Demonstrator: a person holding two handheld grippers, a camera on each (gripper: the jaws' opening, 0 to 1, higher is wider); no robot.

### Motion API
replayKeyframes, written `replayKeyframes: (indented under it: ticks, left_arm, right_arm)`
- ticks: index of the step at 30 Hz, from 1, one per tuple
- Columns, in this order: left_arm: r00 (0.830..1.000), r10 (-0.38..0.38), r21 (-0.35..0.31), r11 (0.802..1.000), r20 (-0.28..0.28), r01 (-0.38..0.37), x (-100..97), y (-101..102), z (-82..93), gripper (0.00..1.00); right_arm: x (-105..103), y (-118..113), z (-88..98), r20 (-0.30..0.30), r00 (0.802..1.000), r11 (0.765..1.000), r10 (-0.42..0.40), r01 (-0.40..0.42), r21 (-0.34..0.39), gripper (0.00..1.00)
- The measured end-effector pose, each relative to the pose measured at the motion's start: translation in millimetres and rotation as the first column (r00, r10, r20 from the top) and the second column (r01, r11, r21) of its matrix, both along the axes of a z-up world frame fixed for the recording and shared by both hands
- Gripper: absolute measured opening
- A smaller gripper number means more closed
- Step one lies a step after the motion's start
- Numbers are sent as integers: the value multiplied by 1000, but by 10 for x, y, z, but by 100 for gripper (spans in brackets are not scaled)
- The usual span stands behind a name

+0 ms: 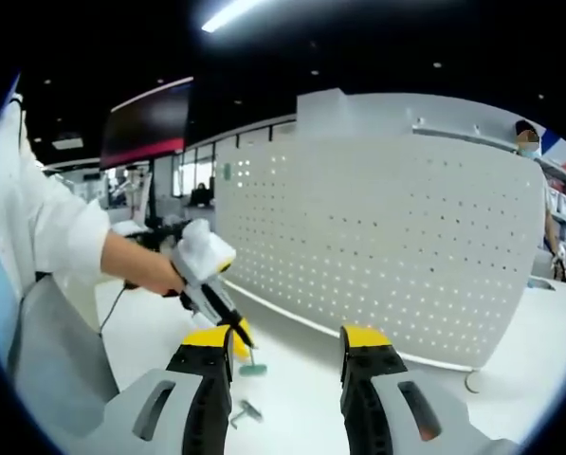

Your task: Insert the hook assembly into the mounting plate slot until the hook locks in place.

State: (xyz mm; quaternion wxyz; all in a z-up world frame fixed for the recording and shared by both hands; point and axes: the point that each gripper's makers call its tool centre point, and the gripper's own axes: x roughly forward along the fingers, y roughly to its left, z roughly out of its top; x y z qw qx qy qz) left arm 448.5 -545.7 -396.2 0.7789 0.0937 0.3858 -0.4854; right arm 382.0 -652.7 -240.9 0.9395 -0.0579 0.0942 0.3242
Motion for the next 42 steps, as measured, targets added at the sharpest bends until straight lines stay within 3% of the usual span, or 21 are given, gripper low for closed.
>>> replayKeyframes:
  ticks: [10, 22, 35, 42]
  left_arm:
    - [998, -25, 70, 997, -49, 29, 27, -43, -80, 16]
    - [997, -61, 137, 988, -47, 67, 28, -76, -178, 13]
    - [994, -66, 130, 989, -81, 77, -10, -82, -210, 6]
    - [995, -75, 127, 988, -68, 83, -38, -79, -198, 3]
  right_arm:
    - [-8, -17, -61, -3, 1000, 1000, -12, 12, -23, 45]
    - [-31, -117, -72, 0, 999, 999, -40, 40, -16, 45]
    - [-22, -104, -73, 0, 999, 999, -43, 43, -18, 45]
    - [-29, -102, -83, -2, 999, 999, -41, 41, -22, 45]
